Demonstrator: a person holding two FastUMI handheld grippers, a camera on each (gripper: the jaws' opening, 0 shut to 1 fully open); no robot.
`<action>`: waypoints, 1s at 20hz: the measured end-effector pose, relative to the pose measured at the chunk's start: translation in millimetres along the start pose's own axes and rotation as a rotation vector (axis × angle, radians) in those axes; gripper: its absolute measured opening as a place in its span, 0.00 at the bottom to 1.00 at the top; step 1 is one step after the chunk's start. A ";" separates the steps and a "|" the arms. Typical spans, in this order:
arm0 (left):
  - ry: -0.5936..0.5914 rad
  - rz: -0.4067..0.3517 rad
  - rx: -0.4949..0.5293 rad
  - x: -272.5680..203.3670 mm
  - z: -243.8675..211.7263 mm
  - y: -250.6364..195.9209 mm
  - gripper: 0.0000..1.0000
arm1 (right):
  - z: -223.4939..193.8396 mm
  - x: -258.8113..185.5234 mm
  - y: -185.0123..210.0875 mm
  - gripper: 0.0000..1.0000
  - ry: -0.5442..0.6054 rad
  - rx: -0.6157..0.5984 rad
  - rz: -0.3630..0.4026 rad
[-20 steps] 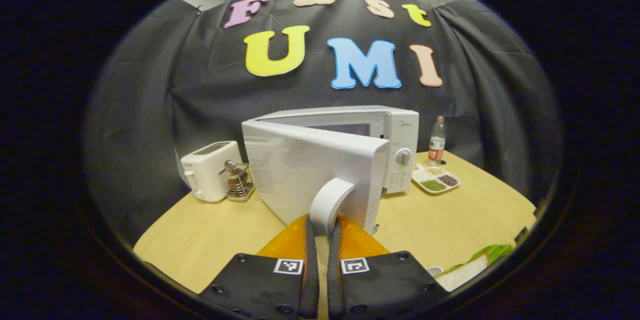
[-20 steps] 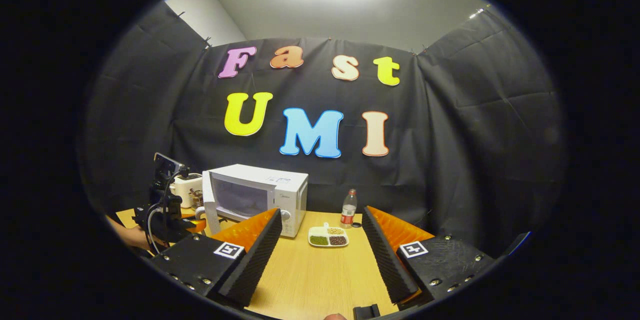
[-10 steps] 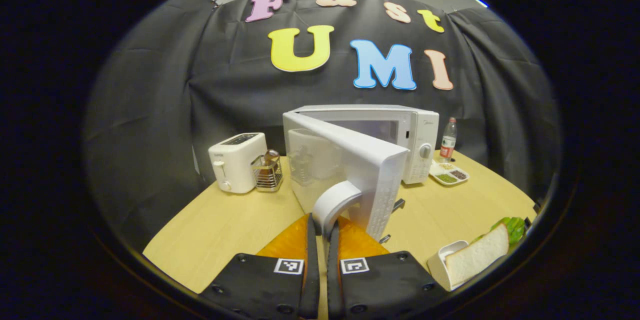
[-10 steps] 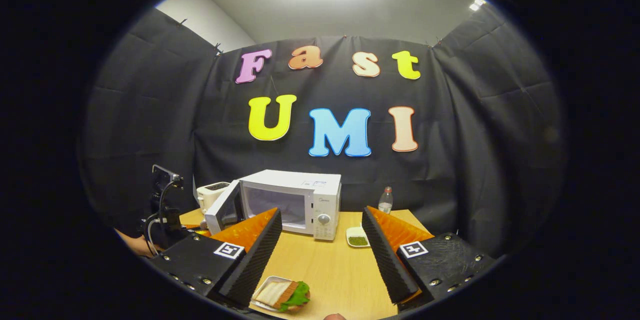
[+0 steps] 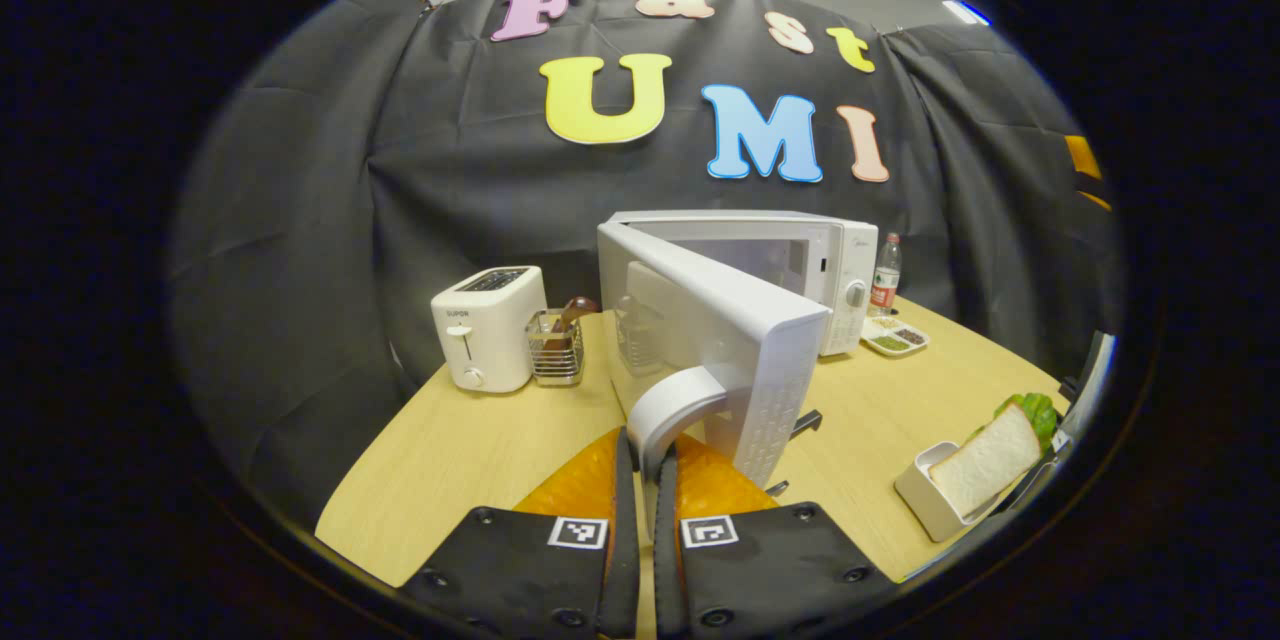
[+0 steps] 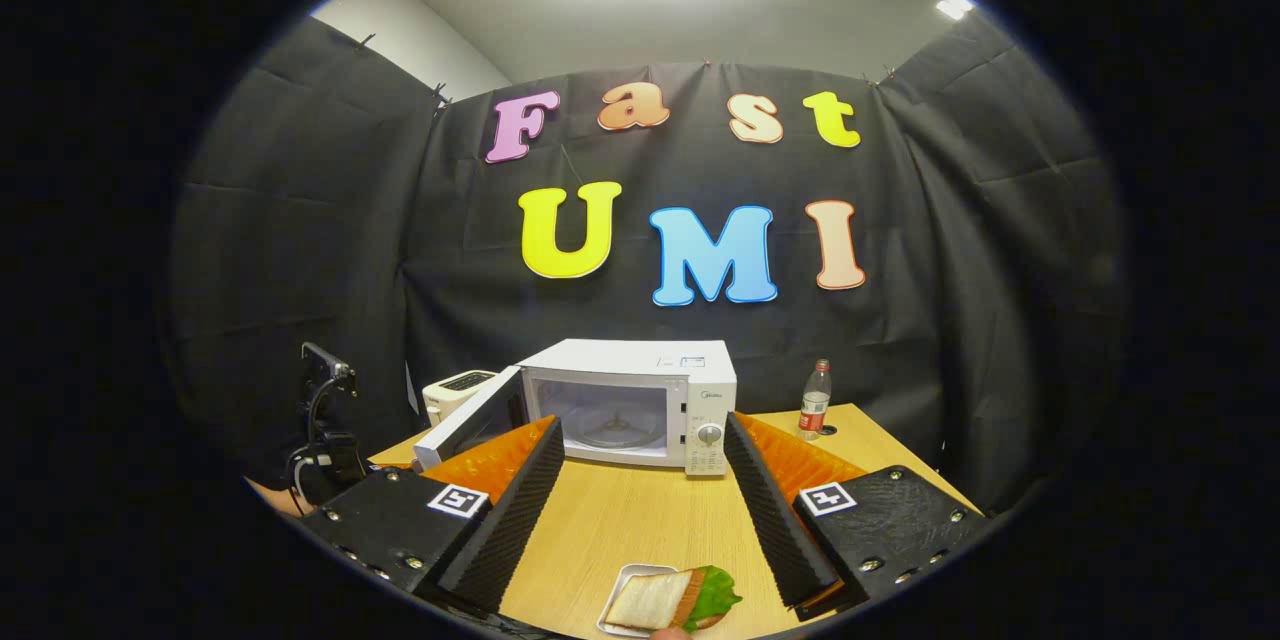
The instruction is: Open the microwave oven with the left hand, put the food in, and close the microwave oven.
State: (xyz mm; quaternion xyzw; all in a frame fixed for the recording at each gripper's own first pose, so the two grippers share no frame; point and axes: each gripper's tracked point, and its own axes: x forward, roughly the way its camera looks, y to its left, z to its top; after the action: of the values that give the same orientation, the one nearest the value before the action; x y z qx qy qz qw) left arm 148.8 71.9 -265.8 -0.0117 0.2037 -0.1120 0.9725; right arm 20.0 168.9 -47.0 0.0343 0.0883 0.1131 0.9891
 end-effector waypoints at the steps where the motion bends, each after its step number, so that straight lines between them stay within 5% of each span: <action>1: -0.003 -0.003 -0.001 -0.9 0.1 7.1 0.15 | -1.7 1.2 7.0 0.97 0.002 -0.003 -0.001; 9: 0.001 0.019 -0.015 -9.4 -6.8 41.1 0.20 | -7.5 8.6 26.1 0.97 0.031 0.030 0.000; 10: -0.002 0.043 -0.010 -13.0 -6.6 44.2 0.35 | -8.0 9.3 23.6 0.97 0.034 0.036 0.003; 13: -0.023 0.107 0.004 -35.2 0.0 52.9 0.49 | -12.2 12.2 8.9 0.97 0.059 0.073 0.003; 14: -0.041 0.135 0.007 -46.2 6.9 55.9 0.72 | -13.5 13.2 3.3 0.97 0.069 0.093 0.005; 17: -0.117 0.210 -0.036 -83.8 42.8 61.4 1.00 | -25.7 15.3 -17.3 0.97 0.113 0.135 -0.006; 20: -0.192 0.270 -0.058 -121.9 74.0 61.1 1.00 | -44.8 20.4 -34.2 0.97 0.182 0.160 -0.003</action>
State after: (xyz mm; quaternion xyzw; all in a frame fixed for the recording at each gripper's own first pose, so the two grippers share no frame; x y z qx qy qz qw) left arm 82.6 156.9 -154.1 -0.0231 0.1128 0.0275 0.9930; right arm 38.9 142.5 -97.4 0.1026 0.1864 0.1066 0.9713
